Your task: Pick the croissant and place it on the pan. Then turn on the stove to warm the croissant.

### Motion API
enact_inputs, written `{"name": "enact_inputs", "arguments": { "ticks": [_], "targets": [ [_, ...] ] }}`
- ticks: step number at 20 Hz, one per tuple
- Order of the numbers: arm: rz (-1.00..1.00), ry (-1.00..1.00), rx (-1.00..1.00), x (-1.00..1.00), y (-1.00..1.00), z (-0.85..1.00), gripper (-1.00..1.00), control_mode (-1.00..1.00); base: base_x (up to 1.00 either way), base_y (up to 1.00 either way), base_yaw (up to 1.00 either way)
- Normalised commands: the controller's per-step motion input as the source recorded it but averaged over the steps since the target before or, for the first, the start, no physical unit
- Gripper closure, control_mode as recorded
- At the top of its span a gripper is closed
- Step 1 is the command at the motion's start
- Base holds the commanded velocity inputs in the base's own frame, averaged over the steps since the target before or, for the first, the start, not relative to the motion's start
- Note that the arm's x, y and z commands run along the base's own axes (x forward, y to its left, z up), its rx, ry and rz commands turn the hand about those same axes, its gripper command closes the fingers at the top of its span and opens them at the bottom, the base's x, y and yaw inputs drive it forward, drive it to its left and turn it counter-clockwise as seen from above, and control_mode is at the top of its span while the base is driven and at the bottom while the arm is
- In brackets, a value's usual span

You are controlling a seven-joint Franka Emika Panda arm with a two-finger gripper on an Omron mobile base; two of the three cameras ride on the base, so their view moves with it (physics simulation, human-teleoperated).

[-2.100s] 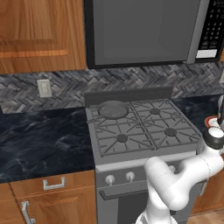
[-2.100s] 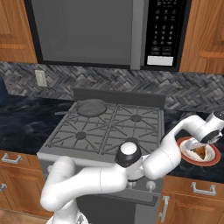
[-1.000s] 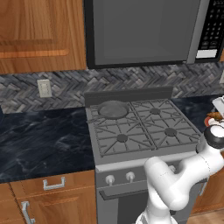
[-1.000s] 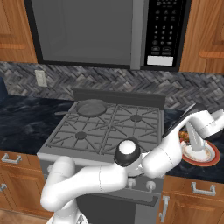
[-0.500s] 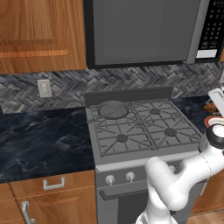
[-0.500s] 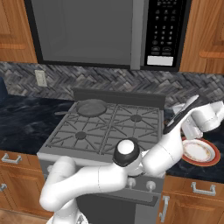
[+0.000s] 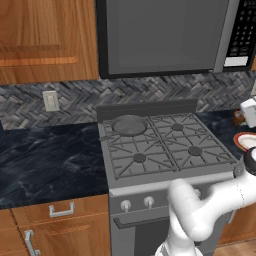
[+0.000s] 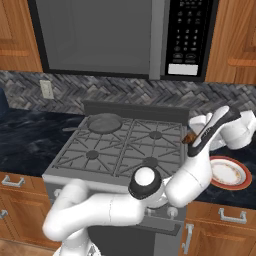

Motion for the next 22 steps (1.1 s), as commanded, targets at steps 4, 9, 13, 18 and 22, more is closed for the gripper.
{"name": "enact_inputs", "arguments": {
  "ticks": [4, 9, 13, 18, 22],
  "targets": [
    [0.28, -0.76, -0.08, -0.73, 0.31, 0.23, 1.0, -1.0, 0.0, 0.0, 0.0],
    [0.23, -0.69, -0.11, -0.66, 0.58, 0.2, 1.0, -1.0, 0.0, 0.0, 0.0],
    [0.17, -0.61, -0.13, -0.48, 0.69, 0.15, 1.0, -1.0, 0.0, 0.0, 0.0],
    [0.08, -0.54, -0.14, -0.32, 0.68, 0.07, 1.0, -1.0, 0.0, 0.0, 0.0],
    [-0.04, -0.32, -0.1, -0.18, 0.66, 0.14, 1.0, -1.0, 0.0, 0.0, 0.0]
  ]
}}
